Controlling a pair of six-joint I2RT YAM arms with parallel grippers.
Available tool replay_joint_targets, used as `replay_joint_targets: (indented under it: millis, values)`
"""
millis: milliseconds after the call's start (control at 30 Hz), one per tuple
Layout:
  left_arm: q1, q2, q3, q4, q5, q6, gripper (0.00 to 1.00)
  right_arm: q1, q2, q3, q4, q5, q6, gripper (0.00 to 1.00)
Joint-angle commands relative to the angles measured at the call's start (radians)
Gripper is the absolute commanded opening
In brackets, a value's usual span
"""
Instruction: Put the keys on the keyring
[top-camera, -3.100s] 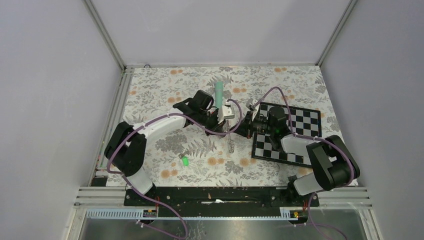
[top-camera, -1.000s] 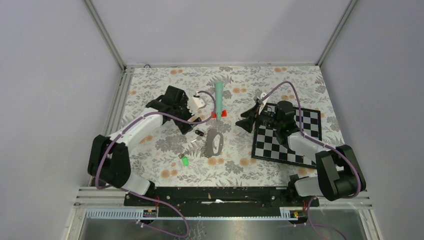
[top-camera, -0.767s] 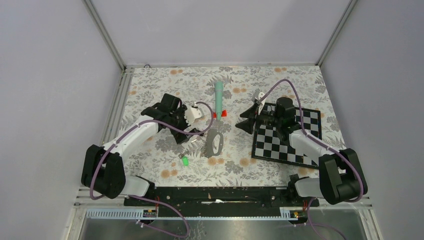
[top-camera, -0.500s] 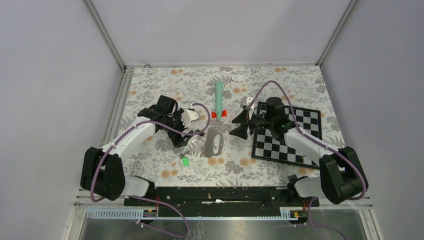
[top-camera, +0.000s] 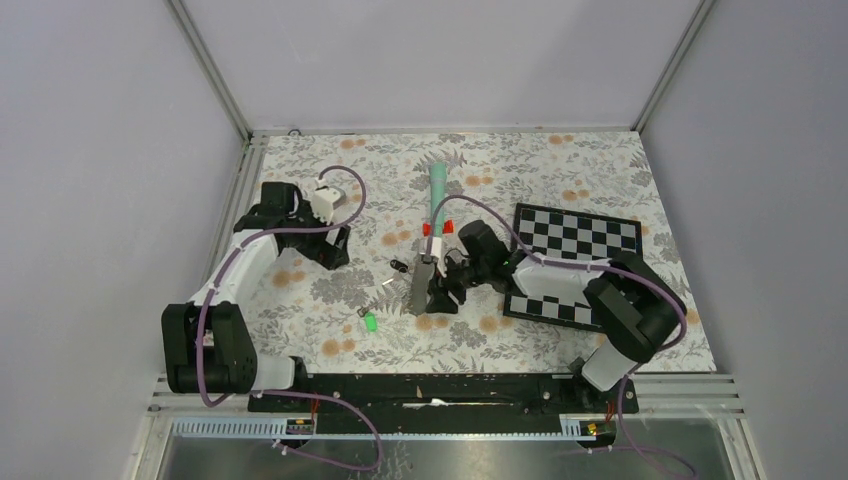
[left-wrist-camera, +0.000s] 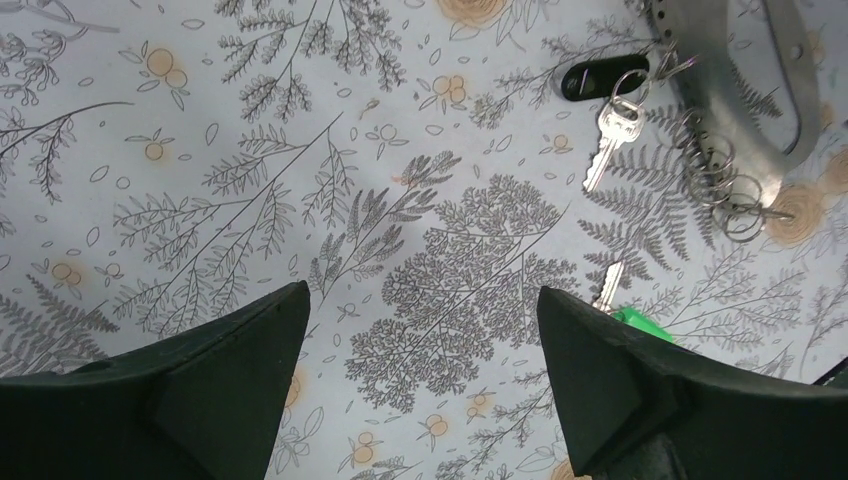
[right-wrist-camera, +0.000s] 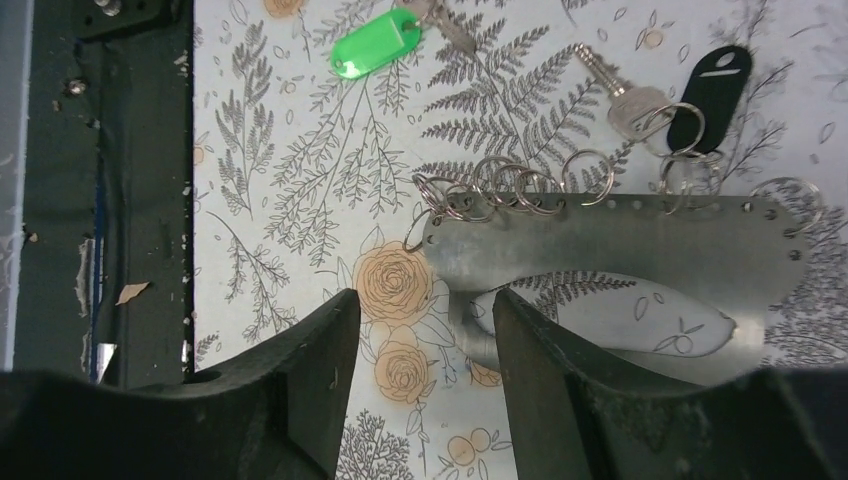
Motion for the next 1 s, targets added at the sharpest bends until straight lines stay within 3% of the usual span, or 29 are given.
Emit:
replay_joint_targets:
  millis: [0, 267, 500, 967]
  values:
    - [0.011, 0.002, 0.044, 0.063, 0.112, -0.072, 0.93, 0.039, 0.054, 0.073, -0.023, 0.103, 0.015, 0.58]
    - [0.011, -0.014, 0.04, 0.097, 0.129, -0.111, 0.93, 0.051, 0.108, 0.194, -0.124, 0.134, -0.04, 0.54]
    - [0.012, -0.056, 0.026, 0.111, 0.118, -0.108, 0.93, 0.051, 0.204, 0.33, -0.256, 0.17, -0.151, 0.43]
    - [0.039, -0.074, 0.017, 0.116, 0.121, -0.107, 0.93, 0.053, 0.335, 0.443, -0.319, 0.167, -0.172, 0.41]
